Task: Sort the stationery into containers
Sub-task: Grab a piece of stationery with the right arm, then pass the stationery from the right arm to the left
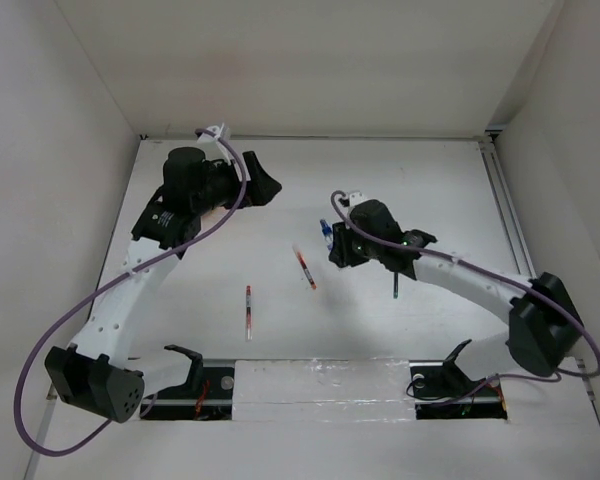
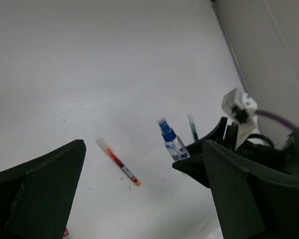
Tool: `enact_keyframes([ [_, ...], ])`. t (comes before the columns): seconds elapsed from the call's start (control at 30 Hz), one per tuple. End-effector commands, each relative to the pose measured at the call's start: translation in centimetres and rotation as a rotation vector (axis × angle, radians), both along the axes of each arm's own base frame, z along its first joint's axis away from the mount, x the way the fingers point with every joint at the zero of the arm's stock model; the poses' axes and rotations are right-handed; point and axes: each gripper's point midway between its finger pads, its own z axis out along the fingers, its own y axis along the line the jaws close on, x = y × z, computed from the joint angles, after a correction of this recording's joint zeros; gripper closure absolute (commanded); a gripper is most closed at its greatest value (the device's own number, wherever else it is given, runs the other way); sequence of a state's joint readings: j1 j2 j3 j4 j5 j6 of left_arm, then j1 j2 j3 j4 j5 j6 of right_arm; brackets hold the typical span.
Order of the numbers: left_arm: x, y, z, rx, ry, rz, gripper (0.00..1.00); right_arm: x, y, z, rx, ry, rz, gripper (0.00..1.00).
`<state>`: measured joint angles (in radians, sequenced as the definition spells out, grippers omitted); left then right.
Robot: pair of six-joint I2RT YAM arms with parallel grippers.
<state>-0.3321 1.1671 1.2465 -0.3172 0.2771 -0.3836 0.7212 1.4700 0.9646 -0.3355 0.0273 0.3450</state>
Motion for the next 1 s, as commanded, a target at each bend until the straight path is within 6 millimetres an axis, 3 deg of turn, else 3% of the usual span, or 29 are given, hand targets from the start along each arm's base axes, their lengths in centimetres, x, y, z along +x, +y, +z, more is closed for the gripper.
enact_keyframes([
  [0.0, -2.6, -3.4, 2.4, -0.15, -0.058, -0.216, 0.0, 0.9, 5.2, 10.2, 0.356, -0.202, 0.111, 1.0],
  [0.1, -3.7, -4.8, 1.8, -0.209, -0.051, -0.321, 0.0, 0.4, 7.4, 15.5, 0.514, -0.276, 0.211, 1.0],
  [0.13, -4.1, -5.4, 2.5, -0.241, -0.076, -0.364, 0.0, 0.3, 7.9, 17.4, 0.552, -0.306, 0.238, 1.0],
  [0.2, -5.7, -6.4, 2.1, -0.292, -0.055, -0.473, 0.0, 0.0, 9.1, 19.6, 0.607, -0.331, 0.287, 1.0],
  [0.3, -6.7, -6.9, 3.0, -0.335, -0.072, -0.53, 0.0, -0.6, 10.2, 22.8, 0.707, -0.358, 0.342, 1.0],
  [0.37, -7.1, -7.2, 2.5, -0.354, -0.073, -0.566, 0.0, -2.0, 11.0, 24.3, 0.767, -0.36, 0.418, 1.0],
  [0.57, -7.2, -7.2, 2.7, -0.375, -0.089, -0.561, 0.0, -3.6, 11.9, 25.7, 0.833, -0.36, 0.502, 1.0],
  [0.77, -6.6, -6.6, 4.1, -0.372, -0.156, -0.498, 0.0, -4.5, 12.3, 24.9, 0.857, -0.321, 0.525, 1.0],
  [0.97, -6.2, -6.5, 3.5, -0.369, -0.153, -0.474, 0.16, -5.3, 12.4, 25.3, 0.888, -0.315, 0.569, 1.0],
])
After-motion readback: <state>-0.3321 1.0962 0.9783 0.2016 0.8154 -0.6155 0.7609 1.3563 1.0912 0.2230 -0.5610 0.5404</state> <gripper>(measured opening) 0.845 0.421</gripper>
